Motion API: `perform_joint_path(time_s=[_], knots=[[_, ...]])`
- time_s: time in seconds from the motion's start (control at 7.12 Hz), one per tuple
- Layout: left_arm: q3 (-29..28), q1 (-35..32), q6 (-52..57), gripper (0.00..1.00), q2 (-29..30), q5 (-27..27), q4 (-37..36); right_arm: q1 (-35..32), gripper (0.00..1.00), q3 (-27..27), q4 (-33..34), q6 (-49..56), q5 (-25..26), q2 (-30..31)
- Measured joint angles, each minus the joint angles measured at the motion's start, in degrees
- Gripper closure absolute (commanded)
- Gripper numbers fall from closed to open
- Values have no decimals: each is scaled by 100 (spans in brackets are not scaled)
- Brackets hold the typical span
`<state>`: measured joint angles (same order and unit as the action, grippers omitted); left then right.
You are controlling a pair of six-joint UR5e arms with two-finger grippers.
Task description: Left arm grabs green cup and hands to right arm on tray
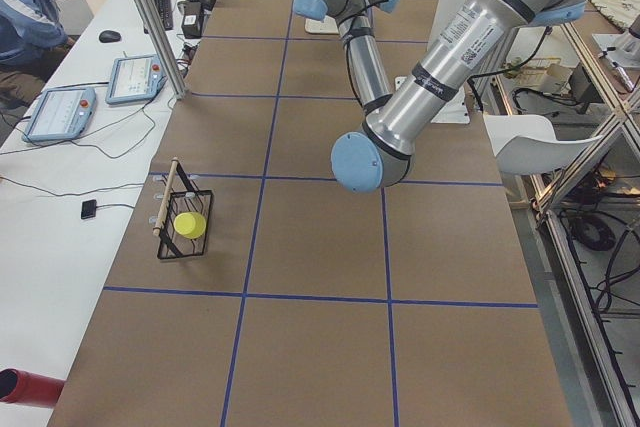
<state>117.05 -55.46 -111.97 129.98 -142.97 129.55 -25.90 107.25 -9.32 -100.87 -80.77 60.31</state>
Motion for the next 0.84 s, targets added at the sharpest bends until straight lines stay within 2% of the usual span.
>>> perform_joint_path(time_s=[0.28, 0.42, 0.56, 0.7, 0.84], knots=[[-12, 14, 6, 100, 1, 6, 0, 15, 65, 27, 0, -2, 0, 6], [-14, 17, 8, 100, 1, 6, 0, 23, 73, 30, 0, -2, 0, 7], [-15, 17, 8, 82, 1, 6, 0, 28, 88, 32, 0, -2, 0, 7], [-19, 18, 9, 30, 6, 6, -2, 30, 100, 34, -4, -3, 2, 9], [-32, 17, 11, 0, 25, 7, -3, 30, 100, 37, -4, -1, 1, 12]])
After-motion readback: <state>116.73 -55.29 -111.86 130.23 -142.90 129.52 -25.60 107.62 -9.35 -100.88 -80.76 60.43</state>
